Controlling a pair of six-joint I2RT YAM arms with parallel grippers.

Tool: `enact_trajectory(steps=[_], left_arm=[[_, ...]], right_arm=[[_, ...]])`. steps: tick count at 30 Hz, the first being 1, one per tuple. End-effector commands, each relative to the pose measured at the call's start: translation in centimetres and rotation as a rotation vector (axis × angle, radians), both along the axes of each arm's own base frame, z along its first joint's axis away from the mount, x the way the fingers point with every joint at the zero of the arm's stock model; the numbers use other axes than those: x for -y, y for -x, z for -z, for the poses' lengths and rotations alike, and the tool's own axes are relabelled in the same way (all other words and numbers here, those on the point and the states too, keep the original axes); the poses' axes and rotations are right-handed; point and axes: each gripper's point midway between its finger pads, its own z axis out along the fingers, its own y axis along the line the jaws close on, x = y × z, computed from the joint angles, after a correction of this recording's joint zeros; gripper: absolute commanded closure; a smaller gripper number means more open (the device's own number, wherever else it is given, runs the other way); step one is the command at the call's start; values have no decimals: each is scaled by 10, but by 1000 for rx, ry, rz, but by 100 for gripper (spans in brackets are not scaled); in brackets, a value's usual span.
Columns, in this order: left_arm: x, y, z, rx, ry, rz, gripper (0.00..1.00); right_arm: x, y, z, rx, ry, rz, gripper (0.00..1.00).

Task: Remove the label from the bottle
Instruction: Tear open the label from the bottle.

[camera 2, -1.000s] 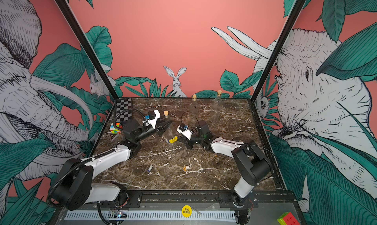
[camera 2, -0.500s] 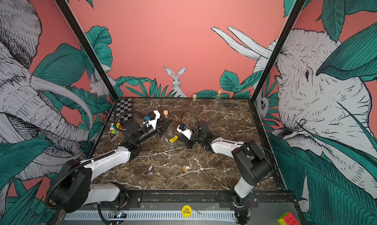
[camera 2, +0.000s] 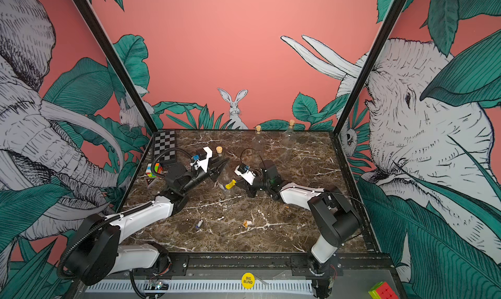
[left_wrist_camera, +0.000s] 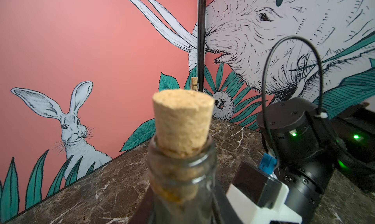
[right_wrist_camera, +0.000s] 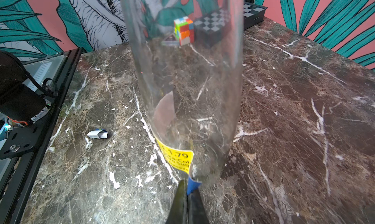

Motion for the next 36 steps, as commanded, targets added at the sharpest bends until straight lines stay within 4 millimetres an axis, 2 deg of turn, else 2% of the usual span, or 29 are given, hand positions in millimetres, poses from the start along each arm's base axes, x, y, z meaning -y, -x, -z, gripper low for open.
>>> enact_trajectory(steps=[1,36], left_arm=[[-16,-7,90,-224,-205,-102,100],[-15,-8,98,-212,-238,-259,100]], right_arm=[[1,6,-3,-8,-5,-7,100],[5,7,3,-3,6,9,100]])
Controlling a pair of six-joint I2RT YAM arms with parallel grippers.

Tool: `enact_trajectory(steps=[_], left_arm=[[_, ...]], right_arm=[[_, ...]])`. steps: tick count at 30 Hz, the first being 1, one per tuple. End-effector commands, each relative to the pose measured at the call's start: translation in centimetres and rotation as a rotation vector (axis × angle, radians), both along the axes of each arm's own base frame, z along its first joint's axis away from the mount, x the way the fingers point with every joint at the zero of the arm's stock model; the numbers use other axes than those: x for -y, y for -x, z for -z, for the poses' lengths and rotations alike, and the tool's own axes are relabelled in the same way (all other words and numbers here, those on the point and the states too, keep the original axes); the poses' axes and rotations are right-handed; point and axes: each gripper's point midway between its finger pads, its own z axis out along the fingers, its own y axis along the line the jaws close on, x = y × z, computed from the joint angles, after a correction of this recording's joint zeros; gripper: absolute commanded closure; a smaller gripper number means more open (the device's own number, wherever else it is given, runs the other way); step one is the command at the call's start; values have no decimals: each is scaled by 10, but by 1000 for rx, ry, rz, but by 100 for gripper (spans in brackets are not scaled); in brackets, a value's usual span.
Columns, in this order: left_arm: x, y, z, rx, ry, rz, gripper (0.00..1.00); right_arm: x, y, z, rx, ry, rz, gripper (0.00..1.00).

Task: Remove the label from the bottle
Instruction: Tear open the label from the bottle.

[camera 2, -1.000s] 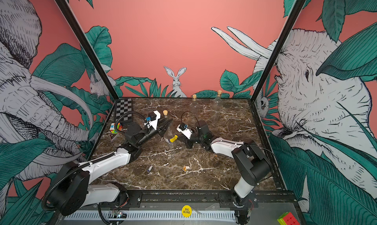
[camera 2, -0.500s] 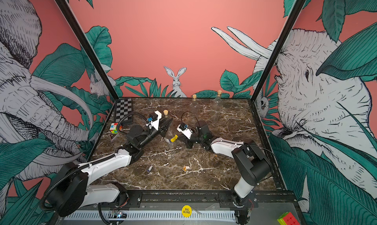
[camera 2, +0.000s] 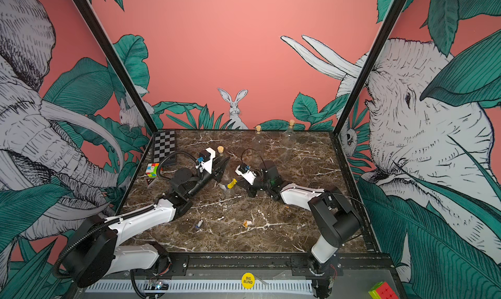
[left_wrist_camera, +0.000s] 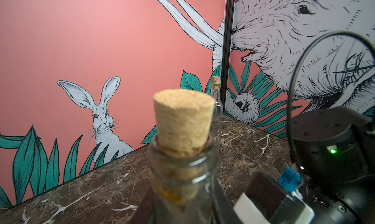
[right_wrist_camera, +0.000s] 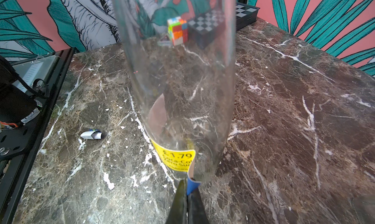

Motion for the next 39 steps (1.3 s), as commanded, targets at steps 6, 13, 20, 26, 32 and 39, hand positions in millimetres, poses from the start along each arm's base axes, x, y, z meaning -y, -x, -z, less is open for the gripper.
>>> enact_trajectory(steps=[6,13,20,26,32,39], left_arm=[[-18,-6,99,-228,-229,-106,100],[-20,-8,99,-229,-231,-140,100],[-19,-7,101,-235,-231,-158,100],[-20,-8,101,-235,-223,-182,100],[-22,-11,101,-234,-221,-202,100],[-15,-6,101,-226,-231,-207,100]], right_arm=[[3,10,3,-16,3,-16,100],[4,10,4,-18,7,-14,100],[4,11,6,-20,10,-12,100],[6,11,9,-23,16,-9,100],[7,12,-3,5,-1,-7,100],[8,13,-3,4,1,-8,100]])
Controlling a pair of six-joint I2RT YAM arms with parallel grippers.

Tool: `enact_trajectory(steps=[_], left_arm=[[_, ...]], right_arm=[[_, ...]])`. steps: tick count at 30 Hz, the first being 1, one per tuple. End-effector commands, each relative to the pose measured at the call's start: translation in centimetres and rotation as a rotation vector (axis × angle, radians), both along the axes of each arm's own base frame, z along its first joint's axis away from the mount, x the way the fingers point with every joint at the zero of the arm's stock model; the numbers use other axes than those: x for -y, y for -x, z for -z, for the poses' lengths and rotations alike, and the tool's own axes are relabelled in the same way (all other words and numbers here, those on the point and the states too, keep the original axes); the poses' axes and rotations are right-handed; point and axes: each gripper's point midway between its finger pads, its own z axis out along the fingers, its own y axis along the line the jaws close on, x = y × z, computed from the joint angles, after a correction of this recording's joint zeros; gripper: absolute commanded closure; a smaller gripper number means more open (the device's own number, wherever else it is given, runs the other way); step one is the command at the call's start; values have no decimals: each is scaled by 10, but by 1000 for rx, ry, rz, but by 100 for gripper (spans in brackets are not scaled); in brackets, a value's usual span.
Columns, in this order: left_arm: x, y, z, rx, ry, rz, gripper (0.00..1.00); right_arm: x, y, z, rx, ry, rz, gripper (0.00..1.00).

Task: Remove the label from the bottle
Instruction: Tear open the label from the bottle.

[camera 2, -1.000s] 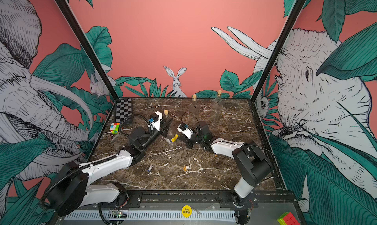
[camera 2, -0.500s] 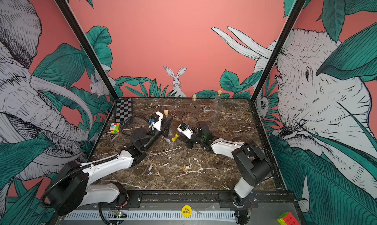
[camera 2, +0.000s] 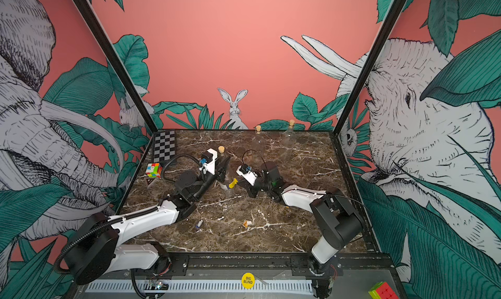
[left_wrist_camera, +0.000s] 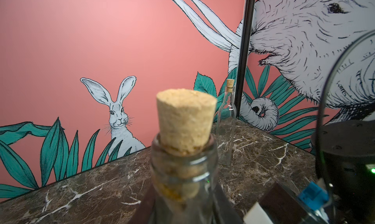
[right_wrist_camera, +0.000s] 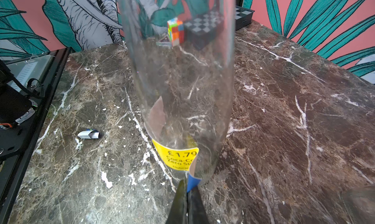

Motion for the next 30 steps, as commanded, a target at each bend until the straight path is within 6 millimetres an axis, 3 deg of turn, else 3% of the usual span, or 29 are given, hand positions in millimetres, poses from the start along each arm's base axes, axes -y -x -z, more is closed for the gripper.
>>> enact_trajectory(steps=[1,30], left_arm=[[-17,-5,100,-237,-239,-92,100],[-27,-12,101,-223,-275,-237,100]], right_arm=[[3,12,-2,-13,1,-26,100],[10,14,3,-14,10,-19,100]])
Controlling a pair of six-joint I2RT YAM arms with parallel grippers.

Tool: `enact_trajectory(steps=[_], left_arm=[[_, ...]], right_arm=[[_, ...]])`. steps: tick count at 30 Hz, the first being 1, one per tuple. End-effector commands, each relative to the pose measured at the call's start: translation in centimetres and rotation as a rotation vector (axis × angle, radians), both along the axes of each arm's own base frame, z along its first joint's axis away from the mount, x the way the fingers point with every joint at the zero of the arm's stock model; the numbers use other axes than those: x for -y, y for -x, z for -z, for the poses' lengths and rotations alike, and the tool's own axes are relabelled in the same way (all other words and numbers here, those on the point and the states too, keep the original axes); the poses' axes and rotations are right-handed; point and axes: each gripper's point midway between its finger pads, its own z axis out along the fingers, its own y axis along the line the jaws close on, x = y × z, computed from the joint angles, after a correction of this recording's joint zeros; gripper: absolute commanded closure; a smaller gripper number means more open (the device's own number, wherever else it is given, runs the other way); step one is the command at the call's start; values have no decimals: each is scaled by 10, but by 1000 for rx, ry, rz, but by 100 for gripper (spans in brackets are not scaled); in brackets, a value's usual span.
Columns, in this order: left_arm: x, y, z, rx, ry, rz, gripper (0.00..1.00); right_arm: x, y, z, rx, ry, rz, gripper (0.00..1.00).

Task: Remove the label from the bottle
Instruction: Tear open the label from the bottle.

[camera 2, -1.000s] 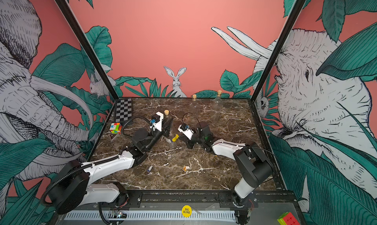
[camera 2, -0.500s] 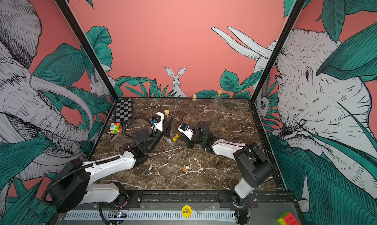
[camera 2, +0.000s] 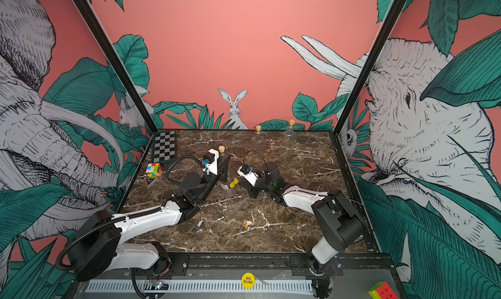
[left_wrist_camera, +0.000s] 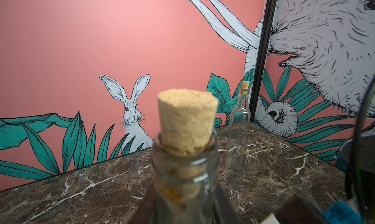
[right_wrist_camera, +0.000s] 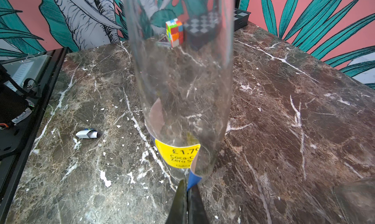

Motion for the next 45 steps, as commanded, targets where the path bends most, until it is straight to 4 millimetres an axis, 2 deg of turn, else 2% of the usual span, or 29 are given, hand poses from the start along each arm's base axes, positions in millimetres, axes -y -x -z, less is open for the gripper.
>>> enact_trajectory(steps=[1,32,33,34,36,37,39,45], left_arm=[[-27,-9,101,-234,-270,-132,100],[-29,-10,100,-230,-270,-158,100],[-28,-10,99,-226,-275,-151,100],[-26,-9,99,-225,-280,-141,100],[-20,-8,99,-216,-299,-107,100],[-17,-7,98,-212,-302,-91,100],[-13,-5,97,-204,-311,-64,100],[-8,-3,98,-202,-302,-36,100]], right_arm=[[5,14,4,-26,8,-33,100],[12,21,3,-4,11,-45,100],[14,22,1,2,6,-49,86],[16,23,-1,13,1,-57,79],[18,25,-7,46,-7,-83,54],[18,26,-8,61,-7,-100,48],[18,28,-9,103,18,-147,41],[12,7,-16,125,-12,-174,37]])
